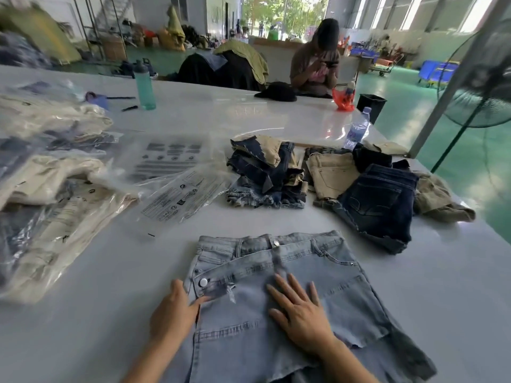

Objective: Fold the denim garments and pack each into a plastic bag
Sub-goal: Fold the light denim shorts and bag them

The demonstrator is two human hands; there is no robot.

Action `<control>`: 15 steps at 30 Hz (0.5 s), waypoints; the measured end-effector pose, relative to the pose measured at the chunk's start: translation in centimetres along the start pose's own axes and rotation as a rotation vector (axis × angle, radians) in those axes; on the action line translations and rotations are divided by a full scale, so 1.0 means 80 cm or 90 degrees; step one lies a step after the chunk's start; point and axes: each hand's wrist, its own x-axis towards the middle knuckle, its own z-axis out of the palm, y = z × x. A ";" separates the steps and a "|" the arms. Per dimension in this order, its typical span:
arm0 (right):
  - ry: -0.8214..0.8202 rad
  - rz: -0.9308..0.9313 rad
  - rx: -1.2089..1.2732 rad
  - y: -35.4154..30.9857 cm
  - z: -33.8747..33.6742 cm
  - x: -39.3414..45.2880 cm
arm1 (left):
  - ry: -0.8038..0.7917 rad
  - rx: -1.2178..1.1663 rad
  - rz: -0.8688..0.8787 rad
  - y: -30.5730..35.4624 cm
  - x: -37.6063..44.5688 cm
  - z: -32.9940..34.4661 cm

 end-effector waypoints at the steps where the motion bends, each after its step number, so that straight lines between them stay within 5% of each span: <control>1: -0.012 0.029 -0.024 0.025 -0.001 -0.026 | -0.001 -0.009 0.011 -0.003 0.001 0.000; 6: -0.065 0.400 0.008 0.158 -0.022 -0.108 | 0.040 0.079 0.037 0.002 -0.004 -0.011; 10: 0.061 0.619 0.075 0.156 -0.039 -0.127 | 0.307 0.126 0.307 0.028 -0.035 0.003; 13: 0.086 0.730 0.191 0.157 -0.042 -0.150 | 0.247 0.032 0.532 0.067 -0.074 0.035; 15: 0.089 0.699 0.268 0.164 -0.043 -0.163 | 0.171 0.106 0.616 0.081 -0.094 0.062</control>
